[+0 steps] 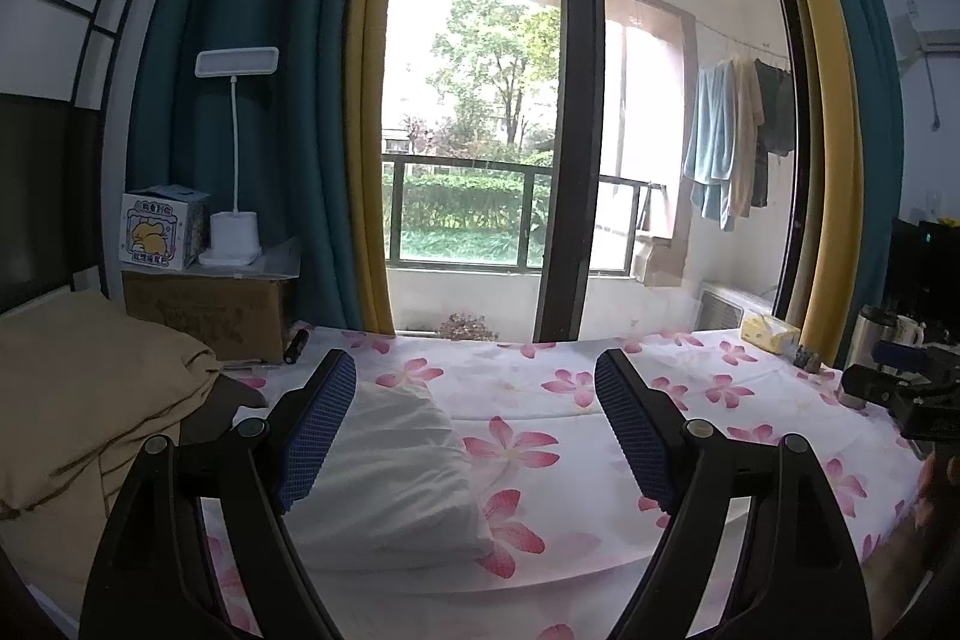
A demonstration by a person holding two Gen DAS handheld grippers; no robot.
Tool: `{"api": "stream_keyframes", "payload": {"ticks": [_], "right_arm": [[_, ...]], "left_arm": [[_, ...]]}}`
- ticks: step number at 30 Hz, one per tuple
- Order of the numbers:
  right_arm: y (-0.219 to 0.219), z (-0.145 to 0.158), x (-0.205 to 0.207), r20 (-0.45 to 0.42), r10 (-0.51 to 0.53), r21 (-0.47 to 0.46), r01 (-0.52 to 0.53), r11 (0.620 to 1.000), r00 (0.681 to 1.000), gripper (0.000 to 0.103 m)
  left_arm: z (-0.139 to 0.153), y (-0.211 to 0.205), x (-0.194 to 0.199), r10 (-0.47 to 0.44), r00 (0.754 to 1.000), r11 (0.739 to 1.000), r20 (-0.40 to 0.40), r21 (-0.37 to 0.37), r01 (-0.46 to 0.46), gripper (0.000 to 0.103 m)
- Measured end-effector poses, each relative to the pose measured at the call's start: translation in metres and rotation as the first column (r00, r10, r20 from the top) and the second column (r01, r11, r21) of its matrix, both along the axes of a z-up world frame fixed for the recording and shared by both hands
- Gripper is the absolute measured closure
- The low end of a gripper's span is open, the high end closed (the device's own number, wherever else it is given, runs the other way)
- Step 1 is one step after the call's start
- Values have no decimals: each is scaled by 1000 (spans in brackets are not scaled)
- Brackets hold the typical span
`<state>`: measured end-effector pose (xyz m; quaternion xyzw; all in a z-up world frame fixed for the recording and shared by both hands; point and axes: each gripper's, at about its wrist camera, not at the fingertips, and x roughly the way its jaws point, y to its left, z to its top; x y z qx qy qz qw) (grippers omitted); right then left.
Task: Fold large clothes
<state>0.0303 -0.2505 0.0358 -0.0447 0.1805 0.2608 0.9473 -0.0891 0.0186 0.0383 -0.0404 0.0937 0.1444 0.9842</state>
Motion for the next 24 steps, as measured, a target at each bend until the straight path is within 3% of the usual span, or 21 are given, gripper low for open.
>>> {"api": "stream_keyframes", "payload": {"ticks": [15,24], "right_arm": [[0,-3,1,0,-9,5,9,1000,1000,8],[0,-2,1,-4,-8,5,8,1000,1000,8]], "left_arm": [[-2,-2,3,-4,1000,1000,-14,6,4,18],[-3,5,4,-17,1000,999,-13,-42,17,18]]}}
